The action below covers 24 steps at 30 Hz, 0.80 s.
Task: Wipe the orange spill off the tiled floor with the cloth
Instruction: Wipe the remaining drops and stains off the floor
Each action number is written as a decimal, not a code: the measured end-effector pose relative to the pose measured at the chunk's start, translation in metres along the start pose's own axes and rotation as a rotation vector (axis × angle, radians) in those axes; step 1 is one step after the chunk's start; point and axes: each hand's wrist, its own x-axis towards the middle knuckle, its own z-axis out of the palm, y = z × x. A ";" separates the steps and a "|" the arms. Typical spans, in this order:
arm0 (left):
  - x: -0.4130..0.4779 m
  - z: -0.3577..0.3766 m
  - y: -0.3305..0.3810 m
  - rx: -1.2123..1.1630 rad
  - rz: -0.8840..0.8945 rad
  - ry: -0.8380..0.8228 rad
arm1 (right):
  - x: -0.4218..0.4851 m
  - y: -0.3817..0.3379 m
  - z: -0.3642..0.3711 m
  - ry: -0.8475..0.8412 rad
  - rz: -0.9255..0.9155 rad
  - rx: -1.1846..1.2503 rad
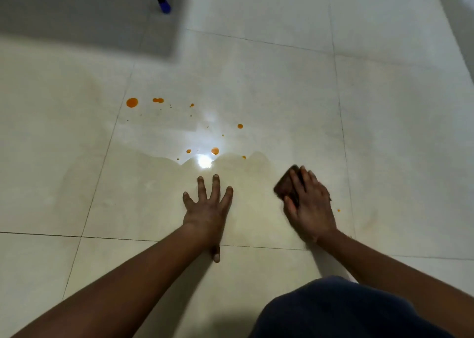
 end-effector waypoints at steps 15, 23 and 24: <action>0.007 -0.011 0.033 0.271 0.223 0.052 | -0.089 0.045 0.014 0.136 0.493 0.099; 0.009 -0.015 0.030 0.262 0.262 0.082 | -0.019 0.010 0.005 0.139 0.530 0.092; 0.009 -0.015 0.027 0.249 0.281 0.098 | -0.017 -0.009 0.009 0.116 0.392 0.078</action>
